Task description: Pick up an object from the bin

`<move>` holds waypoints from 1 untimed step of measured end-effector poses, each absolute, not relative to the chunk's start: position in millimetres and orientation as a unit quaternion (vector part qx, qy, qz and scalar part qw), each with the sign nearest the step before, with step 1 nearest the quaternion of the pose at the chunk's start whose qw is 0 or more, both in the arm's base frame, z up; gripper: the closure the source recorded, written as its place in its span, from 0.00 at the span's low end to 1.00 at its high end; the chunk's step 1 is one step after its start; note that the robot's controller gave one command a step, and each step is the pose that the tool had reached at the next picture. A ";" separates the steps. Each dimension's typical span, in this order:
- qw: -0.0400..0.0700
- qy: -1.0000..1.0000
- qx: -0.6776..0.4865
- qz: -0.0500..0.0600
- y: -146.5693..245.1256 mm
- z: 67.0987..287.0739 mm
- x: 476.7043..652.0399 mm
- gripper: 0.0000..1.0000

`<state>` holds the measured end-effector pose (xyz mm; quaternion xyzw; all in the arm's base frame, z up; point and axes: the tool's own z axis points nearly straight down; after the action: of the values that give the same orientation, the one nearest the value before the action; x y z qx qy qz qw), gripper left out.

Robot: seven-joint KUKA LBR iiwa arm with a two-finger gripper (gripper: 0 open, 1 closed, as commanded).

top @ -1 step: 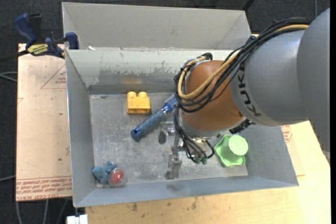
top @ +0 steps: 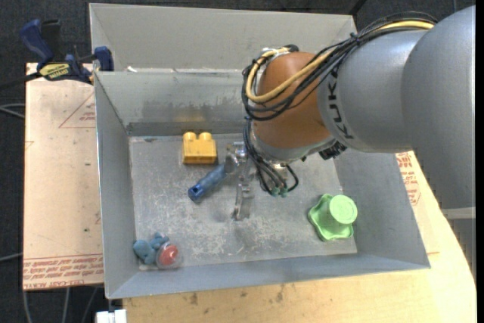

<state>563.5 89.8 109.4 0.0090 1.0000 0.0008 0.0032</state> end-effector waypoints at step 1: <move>0.001 1.000 0.014 0.002 134.3 69.6 597.4 0.00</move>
Offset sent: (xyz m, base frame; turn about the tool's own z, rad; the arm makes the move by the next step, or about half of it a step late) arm 0.0326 0.0408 -0.0394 0.0149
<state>597.4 134.3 69.6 0.0135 0.9999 0.0016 0.0009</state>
